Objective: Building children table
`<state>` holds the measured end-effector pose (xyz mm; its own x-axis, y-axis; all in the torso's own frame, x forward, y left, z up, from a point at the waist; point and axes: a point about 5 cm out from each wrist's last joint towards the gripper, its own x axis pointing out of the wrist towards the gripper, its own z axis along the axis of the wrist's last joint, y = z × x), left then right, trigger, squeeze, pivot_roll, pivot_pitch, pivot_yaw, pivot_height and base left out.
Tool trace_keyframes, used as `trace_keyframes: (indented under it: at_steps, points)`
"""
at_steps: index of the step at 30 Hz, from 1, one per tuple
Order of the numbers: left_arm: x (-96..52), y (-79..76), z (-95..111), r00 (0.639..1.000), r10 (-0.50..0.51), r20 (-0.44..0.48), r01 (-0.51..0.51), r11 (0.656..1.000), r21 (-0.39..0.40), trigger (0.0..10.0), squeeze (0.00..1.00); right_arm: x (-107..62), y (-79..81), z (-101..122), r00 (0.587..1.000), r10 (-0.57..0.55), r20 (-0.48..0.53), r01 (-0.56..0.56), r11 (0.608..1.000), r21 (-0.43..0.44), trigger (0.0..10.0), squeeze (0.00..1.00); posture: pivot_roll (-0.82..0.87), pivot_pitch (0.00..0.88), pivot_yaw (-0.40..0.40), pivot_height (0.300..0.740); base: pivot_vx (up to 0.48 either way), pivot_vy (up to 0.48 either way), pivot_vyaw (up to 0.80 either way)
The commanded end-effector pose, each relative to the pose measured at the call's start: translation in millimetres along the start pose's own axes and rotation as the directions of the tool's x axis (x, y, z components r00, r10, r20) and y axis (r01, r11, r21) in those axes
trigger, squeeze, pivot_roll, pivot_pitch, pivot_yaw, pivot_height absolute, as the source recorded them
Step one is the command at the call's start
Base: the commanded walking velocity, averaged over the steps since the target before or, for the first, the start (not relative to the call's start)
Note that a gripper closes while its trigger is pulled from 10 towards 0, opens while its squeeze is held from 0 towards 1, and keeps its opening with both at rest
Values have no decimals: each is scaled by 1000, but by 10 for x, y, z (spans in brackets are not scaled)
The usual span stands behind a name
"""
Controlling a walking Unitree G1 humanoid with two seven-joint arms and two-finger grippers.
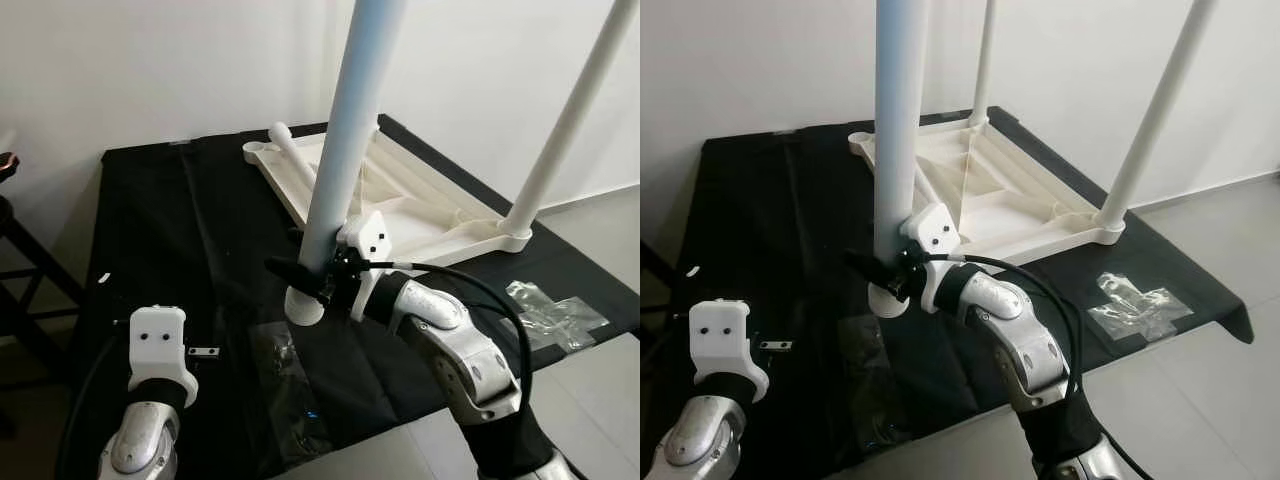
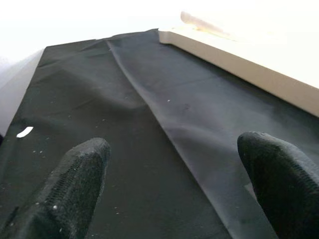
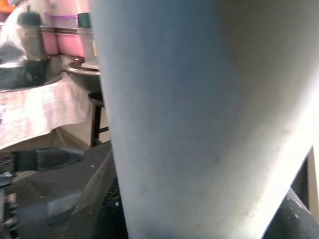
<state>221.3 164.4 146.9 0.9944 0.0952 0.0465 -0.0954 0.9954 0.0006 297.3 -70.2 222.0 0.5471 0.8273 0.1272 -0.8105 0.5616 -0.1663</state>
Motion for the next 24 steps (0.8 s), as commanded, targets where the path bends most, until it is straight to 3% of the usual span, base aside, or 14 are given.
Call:
trace_keyframes:
  at_steps: [1, 4, 7, 11, 24]
  points:
    - [-1, -6, 7, 1000, -5, 11, 5, 1000, 11, 10000, 0, 18, 0, 31, 1000, -2, 21, 2, 1000, -12, 10000, 0, -106, 125, 4, 740, 0, 0, 0]
    - [9, 12, 4, 1000, 8, 12, -9, 998, 70, 10000, 0, 28, 8, 35, 1000, -2, 24, 2, 1000, -11, 10000, 0, -105, 124, 10, 740, 0, -312, 0]
    - [16, 19, 13, 1000, 15, 20, -17, 997, 73, 10000, 0, 34, 13, 40, 1000, -4, 28, 4, 1000, -11, 10000, 0, -101, 125, 14, 740, 0, -469, 0]
    - [44, 119, 60, 997, 75, 13, -75, 997, -4, 10000, 0, 70, -75, 78, 997, -52, 51, 53, 999, -12, 10000, 0, -68, 153, 15, 740, 0, 0, 0]
    - [-95, 83, 91, 1000, 31, 2, -31, 999, 9, 10000, 0, 157, -223, 166, 993, -96, 69, 98, 995, -25, 10000, 0, -42, 210, 7, 740, 0, 0, 0]
